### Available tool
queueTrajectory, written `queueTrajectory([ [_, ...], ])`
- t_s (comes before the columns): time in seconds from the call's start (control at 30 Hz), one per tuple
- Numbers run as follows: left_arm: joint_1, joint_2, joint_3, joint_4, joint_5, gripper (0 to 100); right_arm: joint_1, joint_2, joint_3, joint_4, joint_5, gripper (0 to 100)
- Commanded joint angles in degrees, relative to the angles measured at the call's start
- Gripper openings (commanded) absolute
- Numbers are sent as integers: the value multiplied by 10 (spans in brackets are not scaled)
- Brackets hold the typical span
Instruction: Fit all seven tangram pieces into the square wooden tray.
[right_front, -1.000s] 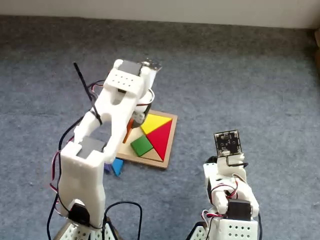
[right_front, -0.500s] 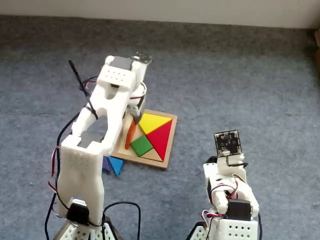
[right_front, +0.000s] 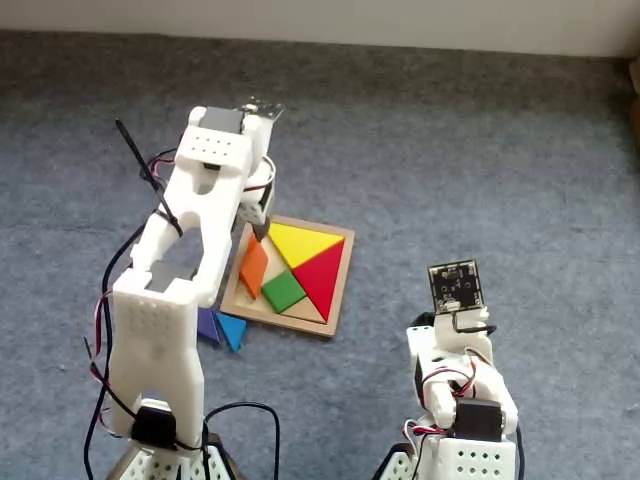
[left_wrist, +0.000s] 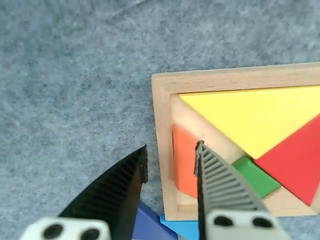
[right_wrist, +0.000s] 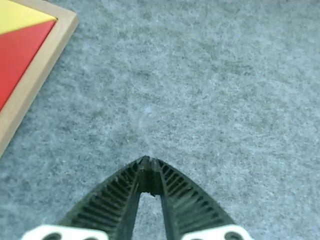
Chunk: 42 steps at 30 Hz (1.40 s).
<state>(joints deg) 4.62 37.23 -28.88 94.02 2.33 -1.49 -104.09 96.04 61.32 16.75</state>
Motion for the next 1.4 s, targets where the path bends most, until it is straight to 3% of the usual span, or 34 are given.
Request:
queueTrajectory([
  [0.0,-5,-12,-26,12,-3,168,7,-6,53,2,7,6],
  [0.2,9,-7,-11,42,-4,168,7,-6,53,2,7,6],
  [0.5,2,-6,78,-67,-4,168,7,-6,53,2,7,6],
  [0.93,0,-11,78,-143,-4,168,7,-6,53,2,7,6],
  [1.07,0,-12,25,-96,-3,168,7,-6,53,2,7,6],
  [1.3,0,-13,-142,81,0,168,7,-6,53,2,7,6],
  [1.37,0,-29,-133,82,-3,168,7,-6,53,3,7,6],
])
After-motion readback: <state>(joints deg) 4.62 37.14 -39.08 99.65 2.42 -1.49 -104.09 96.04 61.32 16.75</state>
